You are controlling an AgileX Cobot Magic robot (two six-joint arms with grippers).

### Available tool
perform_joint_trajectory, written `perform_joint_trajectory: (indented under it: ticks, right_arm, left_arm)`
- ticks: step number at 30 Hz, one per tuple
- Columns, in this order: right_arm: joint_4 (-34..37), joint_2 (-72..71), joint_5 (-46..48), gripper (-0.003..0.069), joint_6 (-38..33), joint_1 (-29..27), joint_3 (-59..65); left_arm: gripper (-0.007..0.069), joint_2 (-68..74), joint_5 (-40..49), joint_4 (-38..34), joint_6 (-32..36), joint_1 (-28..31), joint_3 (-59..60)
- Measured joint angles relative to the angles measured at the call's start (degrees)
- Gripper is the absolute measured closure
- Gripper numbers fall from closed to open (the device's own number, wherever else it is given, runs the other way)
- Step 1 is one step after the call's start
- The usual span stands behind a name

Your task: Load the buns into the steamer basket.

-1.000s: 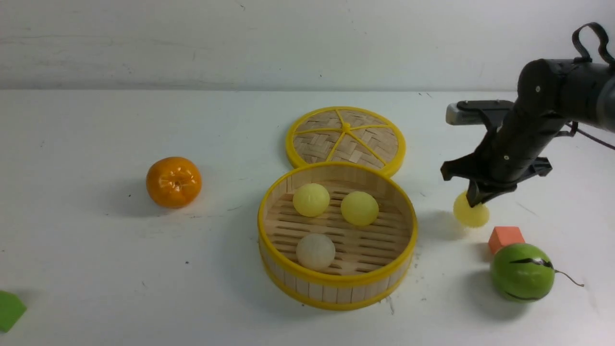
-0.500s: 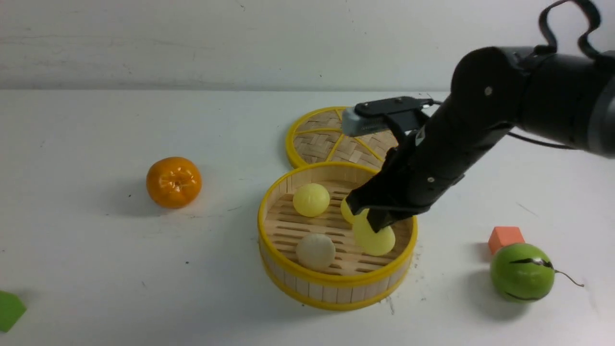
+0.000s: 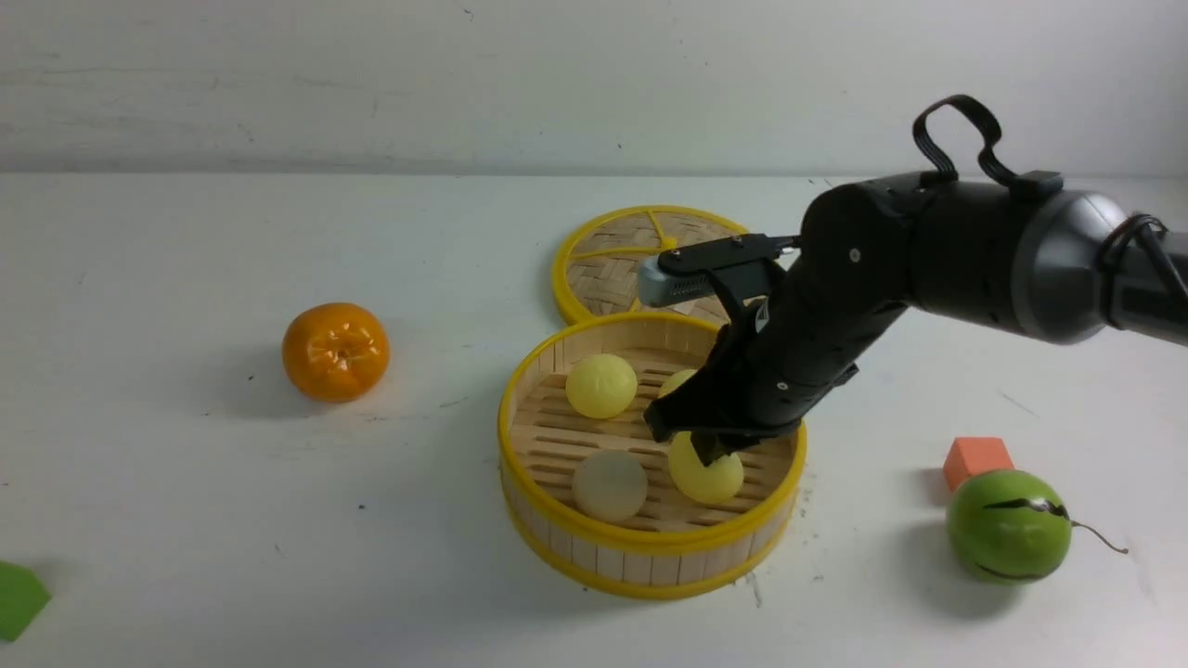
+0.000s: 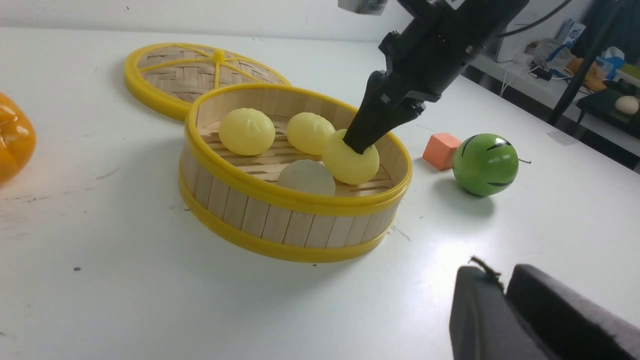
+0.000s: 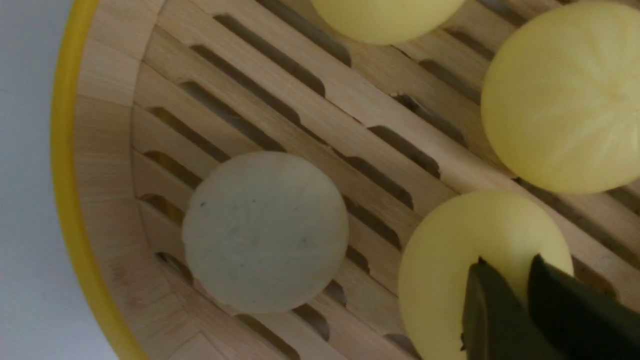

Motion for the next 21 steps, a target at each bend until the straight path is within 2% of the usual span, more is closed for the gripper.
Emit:
perform_joint_trajectory:
  ticks: [3,4,6,8,11,14,16,18,19,21]
  right_arm:
    - [-0.8,0.2,-0.1,0.0415,0.4,0.0,0.0]
    - [-0.9,0.2,-0.1,0.0415,0.4,0.0,0.0]
    - [-1.0,-0.8,0.1,0.0295,0.6,0.0,0.0]
    - [-0.9,-3.0,0.9,0.0229,1.0,0.0,0.0]
    - [-0.8,-8.3,4.1,0.0173,2.1,0.0,0.0]
    - [-0.9,-15.7,11.0,0.0181,4.5,0.1,0.8]
    - [-1.3,-21.1,14.9,0.0229,6.7,0.1,2.7]
    - [-1.6,-26.0,17.3,0.0287,8.3,0.1,5.3]
    - [-1.9,-30.3,18.5,0.0348,10.0,0.1,8.3]
    - [-2.0,-35.8,19.1,0.0422,11.7,0.1,12.8]
  left_arm:
    - [0.054,0.0,0.0,0.0,0.0,0.0,0.0]
    - [0.054,0.0,0.0,0.0,0.0,0.0,0.0]
    - [0.0537,0.0,0.0,0.0,0.0,0.0,0.0]
    - [0.0536,0.0,0.0,0.0,0.0,0.0,0.0]
    - [0.0536,0.0,0.0,0.0,0.0,0.0,0.0]
    - [0.0536,0.0,0.0,0.0,0.0,0.0,0.0]
    - [0.0536,0.0,0.0,0.0,0.0,0.0,0.0]
    - [0.0536,0.0,0.0,0.0,0.0,0.0,0.0]
    - [0.0536,0.0,0.0,0.0,0.0,0.0,0.0]
    - [0.0536,0.0,0.0,0.0,0.0,0.0,0.0]
